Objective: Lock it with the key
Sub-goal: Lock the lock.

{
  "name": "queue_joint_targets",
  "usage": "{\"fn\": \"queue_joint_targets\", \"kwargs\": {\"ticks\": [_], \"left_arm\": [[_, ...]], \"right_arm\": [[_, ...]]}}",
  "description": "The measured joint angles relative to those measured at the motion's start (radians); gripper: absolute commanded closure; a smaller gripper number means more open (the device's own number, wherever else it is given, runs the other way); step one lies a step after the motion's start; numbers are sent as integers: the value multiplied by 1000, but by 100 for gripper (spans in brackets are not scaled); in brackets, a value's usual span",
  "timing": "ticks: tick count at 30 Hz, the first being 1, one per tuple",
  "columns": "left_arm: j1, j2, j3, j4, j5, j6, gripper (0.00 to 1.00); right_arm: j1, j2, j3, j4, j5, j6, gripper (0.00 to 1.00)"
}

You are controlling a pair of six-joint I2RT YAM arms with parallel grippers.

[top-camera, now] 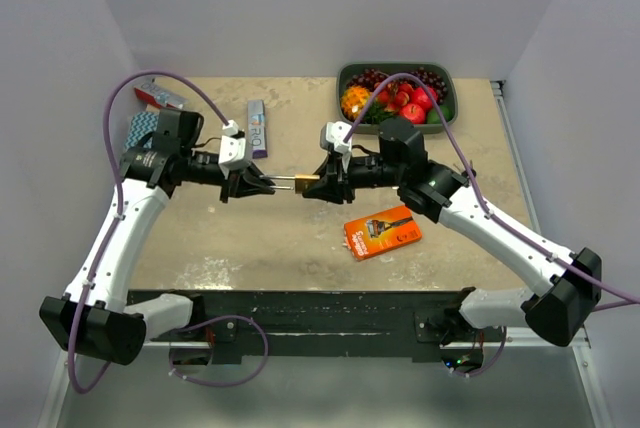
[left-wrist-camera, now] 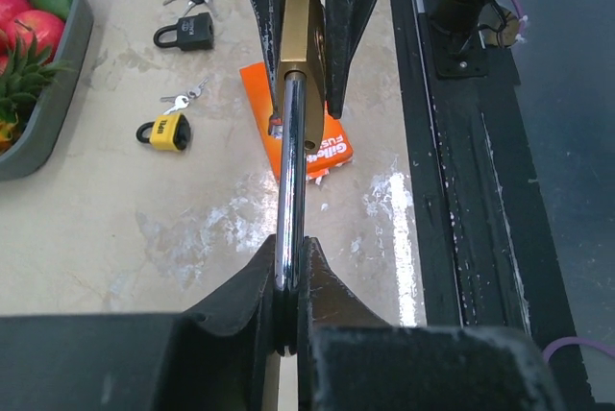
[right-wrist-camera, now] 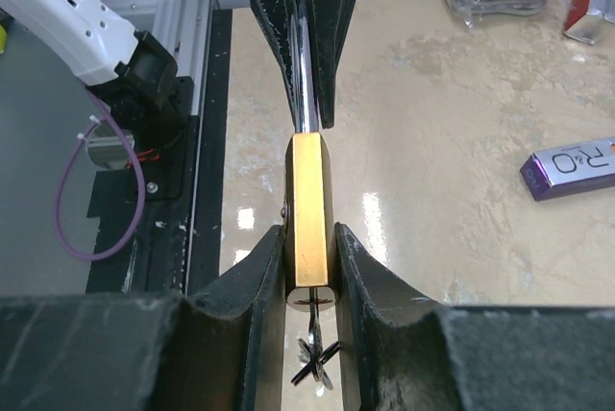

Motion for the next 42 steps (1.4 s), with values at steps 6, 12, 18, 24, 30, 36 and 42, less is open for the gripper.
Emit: {"fn": "queue_joint_targets", "kwargs": {"ticks": [6, 12, 18, 24, 30, 36, 42], "left_arm": [[-23, -13, -34, 57, -21, -96, 100], [-64, -51, -85, 166, -58, -224, 100], [-108, -78, -146, 255, -143, -344, 100], [-143, -87, -195, 331, -211, -454, 100], [-198, -88, -217, 353, -312, -499, 100], [-232, -80, -219, 294, -387, -479, 100], [-238, -80, -226, 253, -390, -476, 100]], "right_arm": [[-2, 0, 0, -32, -9, -26, 100], [-1, 7, 0, -35, -11, -31, 100], [0, 45, 4, -64, -9, -33, 100], [0, 77, 4, -93, 13, -32, 100], [0, 114, 5, -118, 40, -27, 100], [12, 158, 6, -153, 42, -37, 100], [48, 169, 6, -188, 70, -50, 100]]}}
